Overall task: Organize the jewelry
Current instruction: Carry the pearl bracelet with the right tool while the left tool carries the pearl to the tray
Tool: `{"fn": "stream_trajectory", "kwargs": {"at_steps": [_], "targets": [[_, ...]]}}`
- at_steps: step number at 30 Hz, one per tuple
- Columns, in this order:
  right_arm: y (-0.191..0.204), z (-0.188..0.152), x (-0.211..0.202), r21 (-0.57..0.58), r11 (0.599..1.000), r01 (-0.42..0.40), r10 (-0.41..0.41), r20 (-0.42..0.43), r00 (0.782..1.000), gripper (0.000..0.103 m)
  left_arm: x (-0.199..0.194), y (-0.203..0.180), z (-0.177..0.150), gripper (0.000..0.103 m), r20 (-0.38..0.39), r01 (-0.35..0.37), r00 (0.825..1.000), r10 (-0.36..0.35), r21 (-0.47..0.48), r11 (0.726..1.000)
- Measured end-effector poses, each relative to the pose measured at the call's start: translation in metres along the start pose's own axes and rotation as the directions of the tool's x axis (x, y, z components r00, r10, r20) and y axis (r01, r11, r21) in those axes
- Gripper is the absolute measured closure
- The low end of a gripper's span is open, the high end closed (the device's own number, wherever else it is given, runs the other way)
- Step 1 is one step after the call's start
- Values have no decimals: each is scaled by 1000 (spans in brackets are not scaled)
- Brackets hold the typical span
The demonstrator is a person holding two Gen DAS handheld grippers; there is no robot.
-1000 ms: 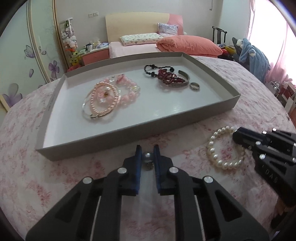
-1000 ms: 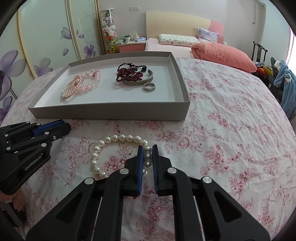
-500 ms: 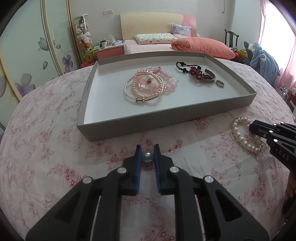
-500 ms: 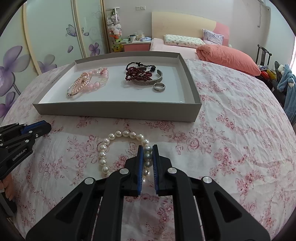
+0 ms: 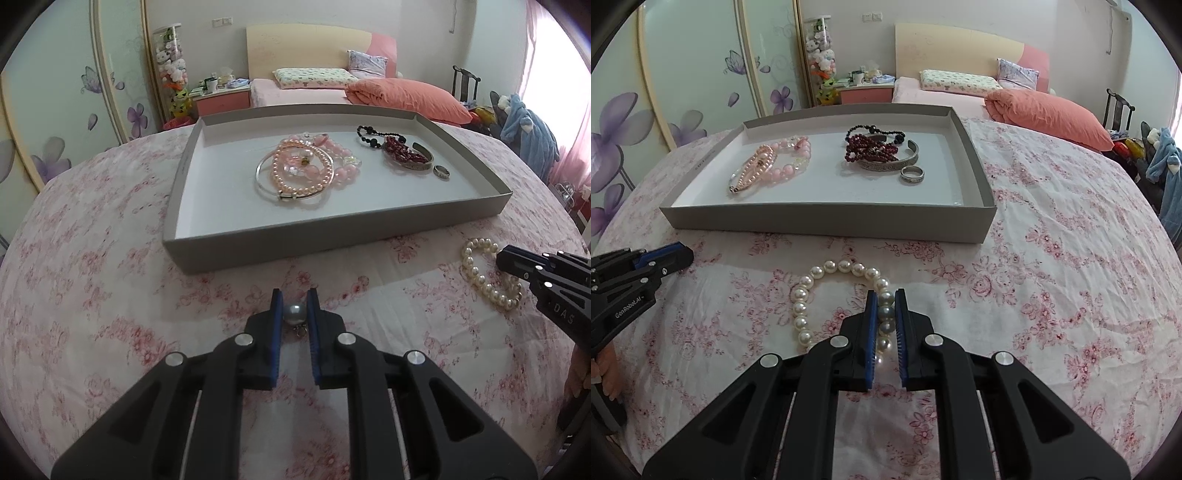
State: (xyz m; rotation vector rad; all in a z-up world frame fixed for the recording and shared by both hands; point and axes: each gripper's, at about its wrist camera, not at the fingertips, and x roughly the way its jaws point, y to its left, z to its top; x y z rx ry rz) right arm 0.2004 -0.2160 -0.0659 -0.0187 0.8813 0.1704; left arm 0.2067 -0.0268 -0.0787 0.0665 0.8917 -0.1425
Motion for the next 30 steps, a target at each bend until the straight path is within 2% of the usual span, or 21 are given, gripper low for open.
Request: {"fn": "stream_trajectory", "kwargs": {"at_steps": [6,12,16,22,30], "targets": [[8,5,-31,3,997,-76,75,123,990,93,-14,11,-5,89,34,8,999,-7,-42,999],[20,13,-63,-16,990,-140,140,240,961,93,-44,14,-1,89,138,11,990,-3,-62,998],[26,18,-77,-24,986,-163,163,284,945,93,-61,10,-1,89,200,7,980,4,-56,998],[30,21,-94,-21,982,-186,182,339,923,93,-85,0,-2,89,293,-18,956,27,-33,999],[39,23,-118,-36,983,-181,179,431,884,93,-113,-11,0,89,402,-47,914,49,-14,999]]}}
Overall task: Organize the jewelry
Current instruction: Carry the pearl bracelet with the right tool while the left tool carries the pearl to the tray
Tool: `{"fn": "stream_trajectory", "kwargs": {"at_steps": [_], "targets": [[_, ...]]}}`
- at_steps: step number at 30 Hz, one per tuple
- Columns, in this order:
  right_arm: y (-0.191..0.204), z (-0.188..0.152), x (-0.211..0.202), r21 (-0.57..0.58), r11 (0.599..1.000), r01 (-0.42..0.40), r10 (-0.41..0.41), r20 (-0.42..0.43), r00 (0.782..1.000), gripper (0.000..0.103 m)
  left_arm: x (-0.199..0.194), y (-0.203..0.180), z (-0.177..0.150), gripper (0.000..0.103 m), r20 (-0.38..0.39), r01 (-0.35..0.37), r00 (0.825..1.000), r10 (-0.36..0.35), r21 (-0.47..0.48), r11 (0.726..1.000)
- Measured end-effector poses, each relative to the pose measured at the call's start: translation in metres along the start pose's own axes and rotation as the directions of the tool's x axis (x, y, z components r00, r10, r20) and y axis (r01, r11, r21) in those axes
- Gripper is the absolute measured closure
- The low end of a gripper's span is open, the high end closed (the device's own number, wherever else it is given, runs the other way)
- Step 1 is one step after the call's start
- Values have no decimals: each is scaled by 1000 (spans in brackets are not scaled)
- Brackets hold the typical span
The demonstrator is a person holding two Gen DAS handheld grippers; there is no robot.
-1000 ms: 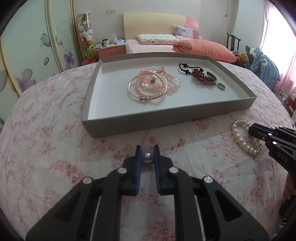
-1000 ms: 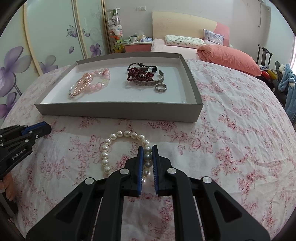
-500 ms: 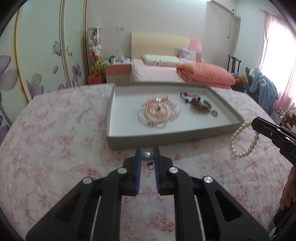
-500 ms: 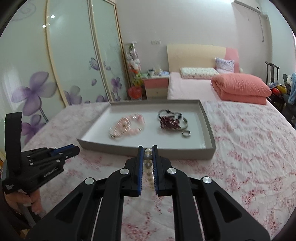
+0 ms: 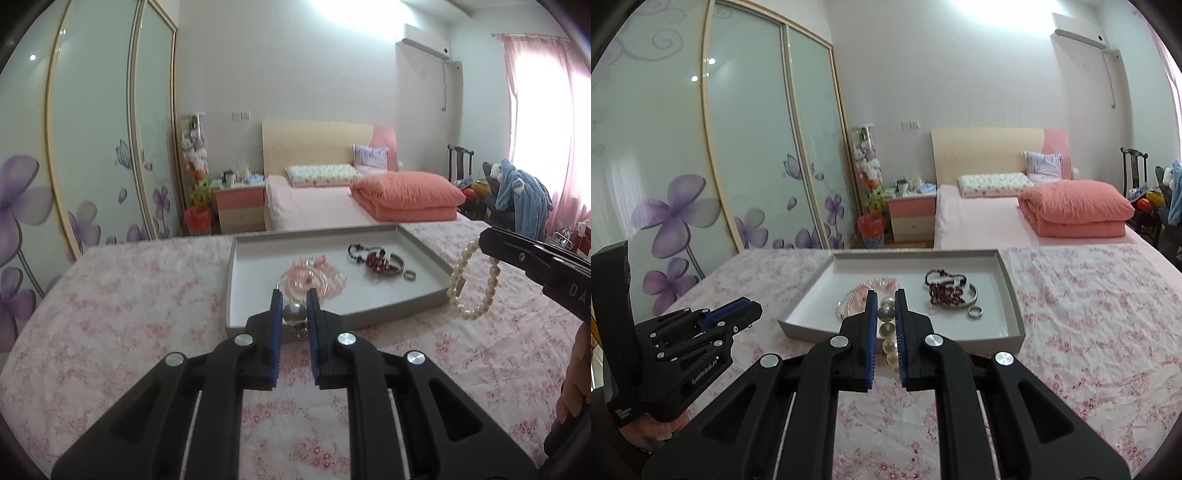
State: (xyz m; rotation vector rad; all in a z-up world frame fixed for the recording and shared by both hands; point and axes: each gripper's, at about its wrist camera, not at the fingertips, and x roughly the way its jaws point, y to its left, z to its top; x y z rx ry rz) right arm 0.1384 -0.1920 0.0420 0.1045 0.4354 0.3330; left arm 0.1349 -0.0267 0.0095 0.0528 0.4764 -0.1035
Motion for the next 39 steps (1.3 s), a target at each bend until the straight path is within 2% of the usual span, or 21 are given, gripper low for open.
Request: {"fn": "stream_trajectory", "kwargs": {"at_steps": [6,17,25,39], "targets": [[5,8,-10,-19,1000,18,-17,65,998,93,-12,-4,5,89,51,-5,999,5,7,1000],[11,13,-19,-58,997,52,-44,141,989,93,-19,-9,9,89,92,-11,996,10,13,1000],[14,16,-20,-68,996,61,-49,168,985,93,-20,-12,12,89,105,-13,994,10,22,1000],[11,21,-10,-59,996,67,-56,169,984,93,-9,-16,17,89,101,-38,994,35,34,999]]}}
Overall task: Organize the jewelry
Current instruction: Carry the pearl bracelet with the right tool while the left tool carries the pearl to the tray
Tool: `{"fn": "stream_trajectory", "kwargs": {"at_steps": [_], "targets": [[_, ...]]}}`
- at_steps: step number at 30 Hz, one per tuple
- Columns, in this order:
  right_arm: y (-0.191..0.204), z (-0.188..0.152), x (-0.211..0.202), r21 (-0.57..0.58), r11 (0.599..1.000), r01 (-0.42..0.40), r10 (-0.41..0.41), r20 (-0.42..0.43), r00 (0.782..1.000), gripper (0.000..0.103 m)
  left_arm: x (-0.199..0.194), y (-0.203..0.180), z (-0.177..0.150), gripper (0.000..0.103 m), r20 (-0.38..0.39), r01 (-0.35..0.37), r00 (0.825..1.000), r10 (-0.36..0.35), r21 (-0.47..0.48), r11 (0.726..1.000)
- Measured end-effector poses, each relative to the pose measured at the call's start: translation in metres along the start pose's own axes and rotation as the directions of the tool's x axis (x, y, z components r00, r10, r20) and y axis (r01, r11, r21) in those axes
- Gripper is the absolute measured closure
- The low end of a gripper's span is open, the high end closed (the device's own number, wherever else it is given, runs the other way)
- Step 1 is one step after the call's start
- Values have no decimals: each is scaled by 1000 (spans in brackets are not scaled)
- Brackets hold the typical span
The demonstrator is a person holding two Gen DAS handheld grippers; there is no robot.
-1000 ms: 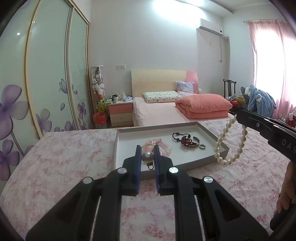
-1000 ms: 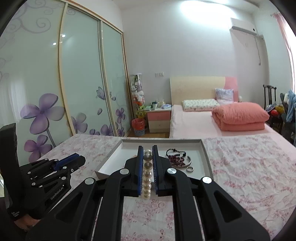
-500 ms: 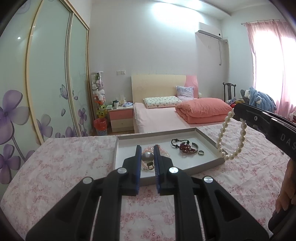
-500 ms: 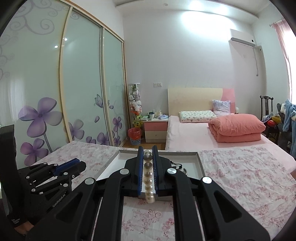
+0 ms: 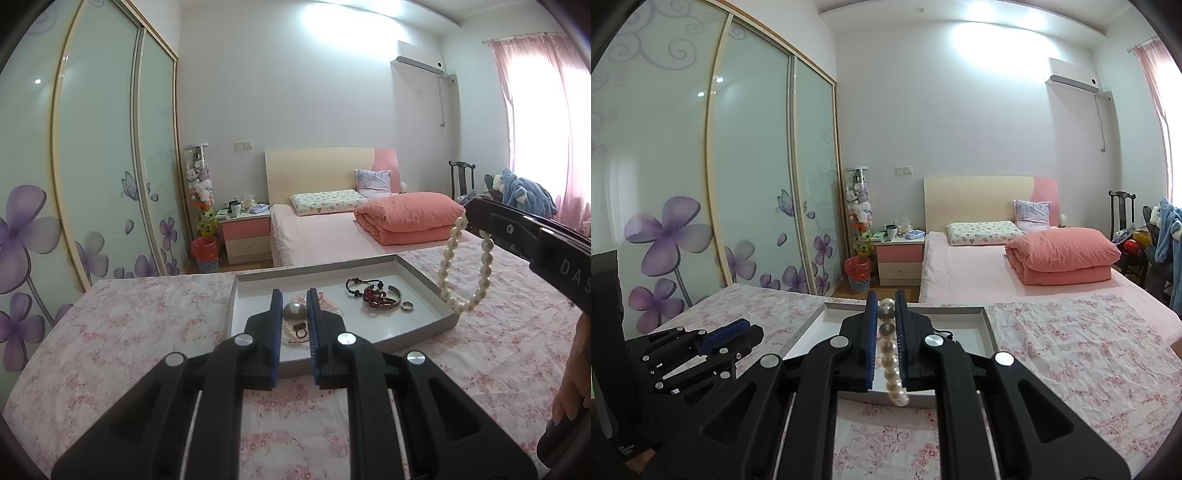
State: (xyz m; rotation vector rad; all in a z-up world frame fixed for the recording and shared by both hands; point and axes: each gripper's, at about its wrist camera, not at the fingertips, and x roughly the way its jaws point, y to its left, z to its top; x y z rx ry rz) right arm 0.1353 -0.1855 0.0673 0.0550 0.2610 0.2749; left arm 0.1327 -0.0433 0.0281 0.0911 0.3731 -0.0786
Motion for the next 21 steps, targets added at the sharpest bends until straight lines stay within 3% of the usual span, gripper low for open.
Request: {"fn": "stream_trajectory", "kwargs": {"at_steps": [10,21], "targets": [[-5,8,17,5,1000,10,-10,1,1000,93,24,1,13,89,-6,-16,1000,16,-6,1000],[-13,11,58,6,1000,25,-25,-28,999,93,78,11,27,89,-61,-4,998,1,-54,999]]}}
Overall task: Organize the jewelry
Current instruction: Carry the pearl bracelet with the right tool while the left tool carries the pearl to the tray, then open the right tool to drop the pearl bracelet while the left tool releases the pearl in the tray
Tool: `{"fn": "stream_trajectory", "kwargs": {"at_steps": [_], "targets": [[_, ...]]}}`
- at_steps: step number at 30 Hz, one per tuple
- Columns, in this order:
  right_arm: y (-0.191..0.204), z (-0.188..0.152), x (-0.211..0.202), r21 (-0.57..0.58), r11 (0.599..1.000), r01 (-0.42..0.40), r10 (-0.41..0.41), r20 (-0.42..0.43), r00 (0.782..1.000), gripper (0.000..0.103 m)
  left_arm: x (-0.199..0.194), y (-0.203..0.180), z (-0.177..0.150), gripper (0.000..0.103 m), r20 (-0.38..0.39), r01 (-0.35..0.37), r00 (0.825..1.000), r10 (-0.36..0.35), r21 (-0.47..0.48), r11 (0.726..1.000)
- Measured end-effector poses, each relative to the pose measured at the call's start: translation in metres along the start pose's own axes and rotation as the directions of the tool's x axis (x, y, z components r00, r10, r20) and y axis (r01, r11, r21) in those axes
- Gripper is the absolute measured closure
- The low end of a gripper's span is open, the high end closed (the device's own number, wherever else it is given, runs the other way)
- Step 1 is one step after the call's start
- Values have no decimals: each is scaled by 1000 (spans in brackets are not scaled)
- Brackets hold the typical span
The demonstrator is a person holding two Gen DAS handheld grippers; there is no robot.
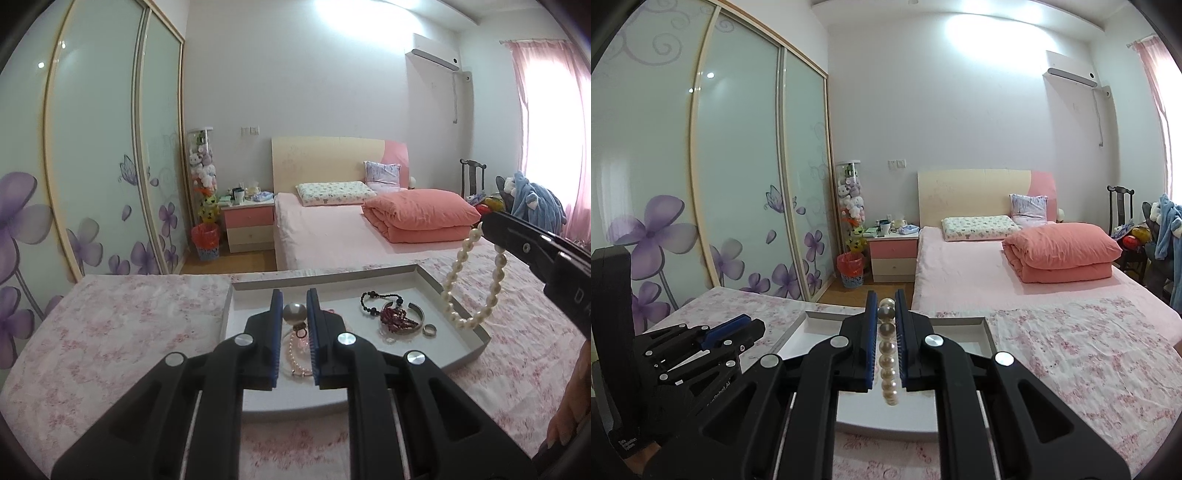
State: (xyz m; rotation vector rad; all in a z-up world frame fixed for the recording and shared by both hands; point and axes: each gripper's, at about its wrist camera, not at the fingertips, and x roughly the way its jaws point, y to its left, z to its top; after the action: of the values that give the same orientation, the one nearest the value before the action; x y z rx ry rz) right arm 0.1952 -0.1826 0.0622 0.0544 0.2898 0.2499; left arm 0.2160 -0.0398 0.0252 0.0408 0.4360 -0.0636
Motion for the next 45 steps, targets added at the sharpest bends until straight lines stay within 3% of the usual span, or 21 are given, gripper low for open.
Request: {"fn": "stream_trajectory", "kwargs": {"at_steps": [20,22,24,25,27,35,45], "targets": [[-21,-18,84,74,997,5,6,-153,988,93,92,-12,-8,89,-138,25,990,-24,8,1000],[-25,-20,89,87,996,1,14,-172,985,92,96,-10,-9,84,-147,26,989,-25,4,1000],[-30,-21,88,107,994,1,18,-182,983,88,97,-7,-10,66,-154,24,988,-25,-9,1000],[-33,-21,86,116,993,3,18,-184,983,73,95,-2,-10,65,-149,21,988,-24,-21,1000],[-39,-21,81,137,991,11,13,-177,984,59,89,6,-8,62,-143,15,990,-20,-36,999],[-52,-16,33,188,982,22,8,-155,988,59,33,51,-9,44,-82,-16,997,6,-122,992],[-29,-20,-36,165,986,5,15,-123,992,42,-61,68,-25,15,30,-19,999,23,-136,991]]}}
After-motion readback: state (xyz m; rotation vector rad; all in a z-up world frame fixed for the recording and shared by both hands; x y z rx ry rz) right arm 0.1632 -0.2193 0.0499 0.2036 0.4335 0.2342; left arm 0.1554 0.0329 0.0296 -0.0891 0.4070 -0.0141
